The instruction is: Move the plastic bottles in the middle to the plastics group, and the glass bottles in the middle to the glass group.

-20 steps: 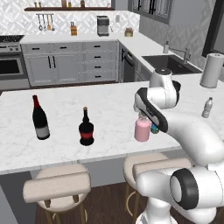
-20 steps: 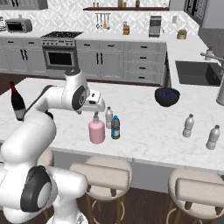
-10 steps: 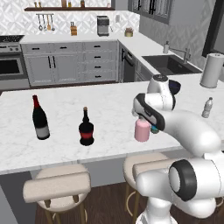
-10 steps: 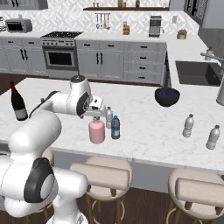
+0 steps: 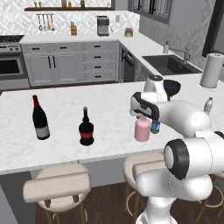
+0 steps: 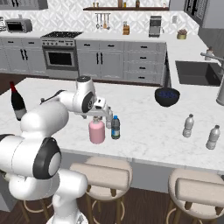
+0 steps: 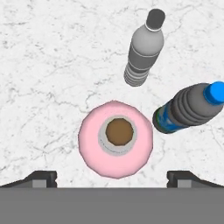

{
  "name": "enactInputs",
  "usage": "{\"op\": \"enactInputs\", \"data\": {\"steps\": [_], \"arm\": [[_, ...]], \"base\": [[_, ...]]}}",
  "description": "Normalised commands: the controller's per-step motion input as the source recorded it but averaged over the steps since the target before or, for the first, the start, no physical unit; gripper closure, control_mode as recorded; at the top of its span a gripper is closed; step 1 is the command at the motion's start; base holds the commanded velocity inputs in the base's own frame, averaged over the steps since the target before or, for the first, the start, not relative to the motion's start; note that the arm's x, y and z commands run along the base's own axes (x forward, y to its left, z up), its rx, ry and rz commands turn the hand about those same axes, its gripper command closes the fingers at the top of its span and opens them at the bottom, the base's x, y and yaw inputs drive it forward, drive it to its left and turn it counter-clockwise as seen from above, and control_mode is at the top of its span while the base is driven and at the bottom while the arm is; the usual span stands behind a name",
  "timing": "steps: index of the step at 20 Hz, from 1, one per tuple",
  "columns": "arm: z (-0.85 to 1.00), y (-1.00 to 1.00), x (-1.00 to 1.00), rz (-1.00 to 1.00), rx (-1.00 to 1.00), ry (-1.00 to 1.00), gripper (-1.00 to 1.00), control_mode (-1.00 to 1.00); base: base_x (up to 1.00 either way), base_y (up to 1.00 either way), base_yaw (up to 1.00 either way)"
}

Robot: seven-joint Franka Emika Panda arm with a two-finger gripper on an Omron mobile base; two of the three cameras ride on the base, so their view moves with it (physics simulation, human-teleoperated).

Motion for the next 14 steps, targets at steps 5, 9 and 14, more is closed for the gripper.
{"op": "enactInputs", "data": {"steps": [5, 9, 14], "arm": [[-0.12, 0.00, 0.04, 0.00, 0.00, 0.02, -1.00, -1.00], [-0.22, -0.09, 0.31, 0.00, 0.00, 0.00, -1.00, -1.00], [-0.26, -0.02, 0.24, 0.00, 0.00, 0.00, -1.00, -1.00]], "base": [[0.00, 0.00, 0.00], [0.00, 0.00, 0.00], [0.00, 0.00, 0.00]]}}
